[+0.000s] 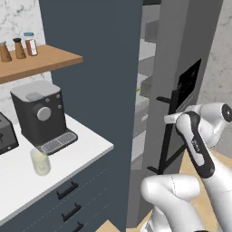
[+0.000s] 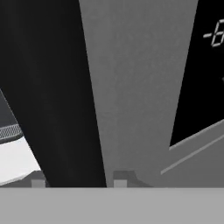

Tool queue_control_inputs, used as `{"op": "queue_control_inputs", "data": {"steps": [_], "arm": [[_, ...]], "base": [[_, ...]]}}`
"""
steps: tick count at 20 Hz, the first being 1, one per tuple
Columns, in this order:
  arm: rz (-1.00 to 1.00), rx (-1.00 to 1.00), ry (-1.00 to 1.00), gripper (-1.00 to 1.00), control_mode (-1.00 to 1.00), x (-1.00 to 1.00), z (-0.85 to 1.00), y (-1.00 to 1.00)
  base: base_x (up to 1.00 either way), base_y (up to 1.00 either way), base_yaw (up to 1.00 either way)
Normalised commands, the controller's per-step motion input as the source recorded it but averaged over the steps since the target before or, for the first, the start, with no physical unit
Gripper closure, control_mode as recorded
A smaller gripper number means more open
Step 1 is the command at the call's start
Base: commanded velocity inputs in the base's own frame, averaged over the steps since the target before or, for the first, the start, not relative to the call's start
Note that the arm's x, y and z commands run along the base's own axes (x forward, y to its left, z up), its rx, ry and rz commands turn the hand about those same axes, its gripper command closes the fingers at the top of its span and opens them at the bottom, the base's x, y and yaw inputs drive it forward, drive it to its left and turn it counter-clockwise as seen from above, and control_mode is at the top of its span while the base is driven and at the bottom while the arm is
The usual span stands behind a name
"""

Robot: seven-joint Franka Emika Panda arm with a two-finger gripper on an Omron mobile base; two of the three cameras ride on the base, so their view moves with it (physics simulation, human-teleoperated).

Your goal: Grab a lemon wedge from the fridge and one ice cube from the ice bowl, and put them in the glass of lemonade.

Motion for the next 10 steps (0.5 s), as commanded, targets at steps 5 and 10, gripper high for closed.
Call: {"op": "queue_control_inputs", "data": {"steps": [5,10], "arm": [[-0.10,0.04,-0.13,1.00,-1.00,-0.53,0.18,-1.00],[-0.13,0.09,-0.09,1.00,-1.00,-0.70,0.13,-1.00]], "base": [[0.00,0.00,0.00],[0.00,0.00,0.00]]}}
